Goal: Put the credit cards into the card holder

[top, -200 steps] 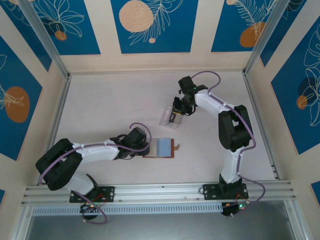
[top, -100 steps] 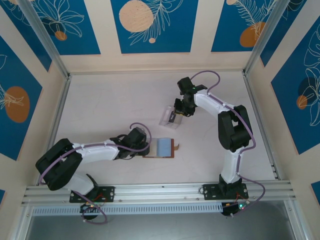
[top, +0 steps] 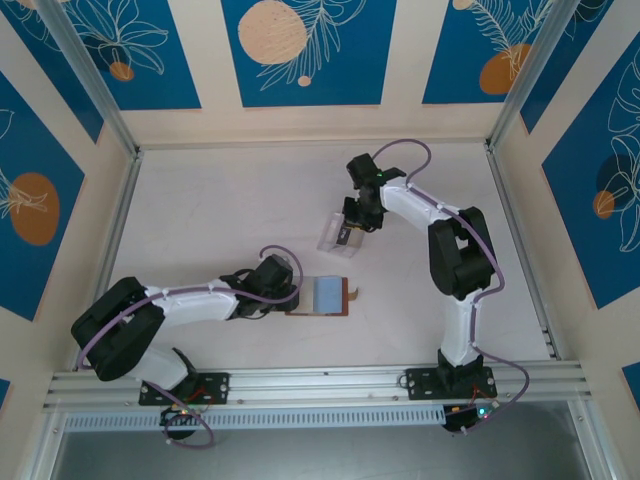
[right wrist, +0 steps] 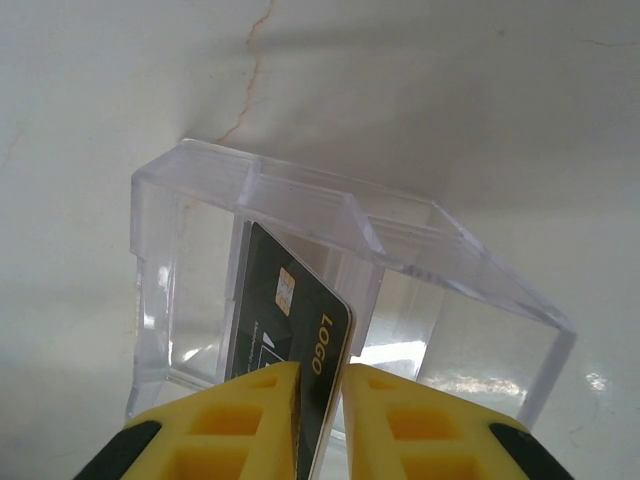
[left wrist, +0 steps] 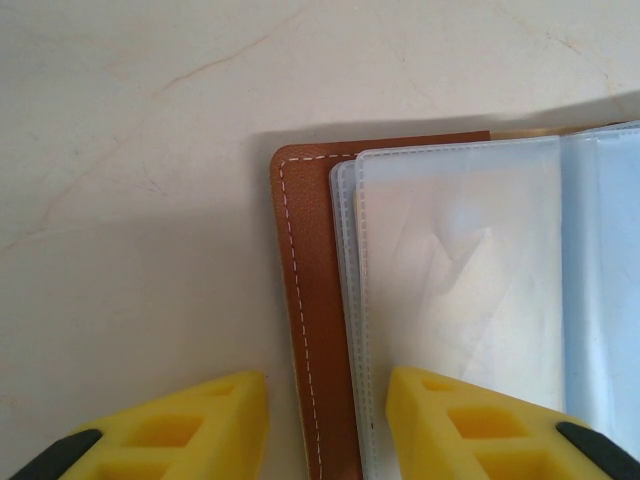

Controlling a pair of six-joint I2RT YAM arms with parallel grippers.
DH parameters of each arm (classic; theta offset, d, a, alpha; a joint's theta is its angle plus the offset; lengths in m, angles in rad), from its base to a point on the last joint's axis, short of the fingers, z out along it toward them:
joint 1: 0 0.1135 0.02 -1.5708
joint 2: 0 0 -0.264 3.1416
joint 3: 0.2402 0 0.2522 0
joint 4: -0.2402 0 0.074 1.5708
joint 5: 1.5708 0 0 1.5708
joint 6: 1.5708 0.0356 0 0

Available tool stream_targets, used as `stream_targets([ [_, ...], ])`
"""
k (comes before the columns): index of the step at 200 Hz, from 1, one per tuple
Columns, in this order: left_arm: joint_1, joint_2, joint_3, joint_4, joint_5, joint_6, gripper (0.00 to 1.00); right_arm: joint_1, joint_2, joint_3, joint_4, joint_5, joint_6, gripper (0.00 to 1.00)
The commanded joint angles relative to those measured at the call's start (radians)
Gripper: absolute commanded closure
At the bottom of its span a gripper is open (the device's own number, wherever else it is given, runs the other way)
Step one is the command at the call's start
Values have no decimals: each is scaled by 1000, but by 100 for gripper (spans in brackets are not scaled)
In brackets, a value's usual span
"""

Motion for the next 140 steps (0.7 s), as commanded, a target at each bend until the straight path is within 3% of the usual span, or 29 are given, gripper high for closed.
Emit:
stream_targets([
  [1, -9, 44, -44, 1, 10, 5, 62, 8, 26, 9, -58, 71, -22, 80],
  [47, -9, 49, -43, 3, 11, 3, 62, 20, 0, 11, -77, 125, -45, 88],
  [140, -9, 49, -46, 6, 12, -3, 63, 21, -3, 98, -156, 149, -141, 93],
])
